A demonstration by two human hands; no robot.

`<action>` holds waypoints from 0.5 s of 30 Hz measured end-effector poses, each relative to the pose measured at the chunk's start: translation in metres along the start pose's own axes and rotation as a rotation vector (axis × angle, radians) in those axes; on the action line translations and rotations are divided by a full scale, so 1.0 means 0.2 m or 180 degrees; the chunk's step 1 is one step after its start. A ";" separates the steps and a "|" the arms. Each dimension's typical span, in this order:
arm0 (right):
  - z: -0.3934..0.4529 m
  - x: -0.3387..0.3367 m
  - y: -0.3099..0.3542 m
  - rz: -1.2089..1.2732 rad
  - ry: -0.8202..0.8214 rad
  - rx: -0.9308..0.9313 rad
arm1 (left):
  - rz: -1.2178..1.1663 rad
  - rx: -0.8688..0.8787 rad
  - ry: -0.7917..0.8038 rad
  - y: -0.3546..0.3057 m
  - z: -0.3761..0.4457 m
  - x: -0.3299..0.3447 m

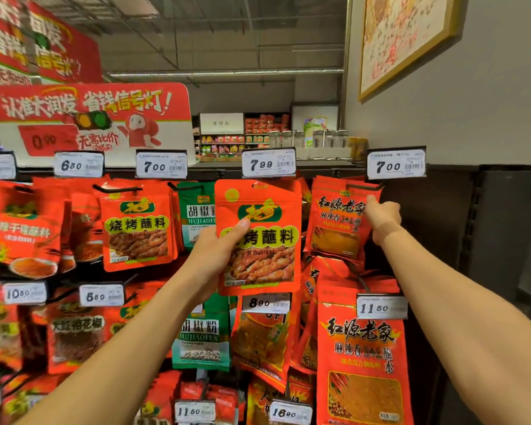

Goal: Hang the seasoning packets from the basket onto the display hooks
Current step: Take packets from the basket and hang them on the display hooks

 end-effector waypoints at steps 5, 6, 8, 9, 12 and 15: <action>-0.34 -0.06 -0.09 -0.0016 -0.0043 -0.0202 | -0.0009 -0.0013 -0.0015 -0.01 -0.01 -0.04; -0.43 -0.04 -0.13 0.0177 0.0288 -0.0215 | 0.0010 -0.0017 -0.0044 -0.01 -0.02 -0.05; -0.64 -0.01 -0.21 0.0602 0.1061 -0.0315 | 0.0086 0.0015 -0.0066 -0.02 -0.02 -0.09; -0.75 0.01 -0.23 0.0618 0.1365 -0.0402 | 0.0145 0.0035 -0.0041 -0.03 -0.02 -0.11; -1.03 0.13 -0.25 0.0619 0.2274 -0.0770 | 0.0230 0.0056 0.0029 -0.07 -0.03 -0.19; -1.27 0.28 -0.22 0.0453 0.2338 -0.1265 | 0.0179 0.0048 0.0038 -0.10 -0.04 -0.30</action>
Point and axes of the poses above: each hand's wrist, its own z-axis towards the middle knuckle, its own x-axis out of the palm, y = z × x, the point moved 3 cm from there along z, towards the middle knuckle, and after that the axes turned 13 degrees about x, right-handed, at the moved point
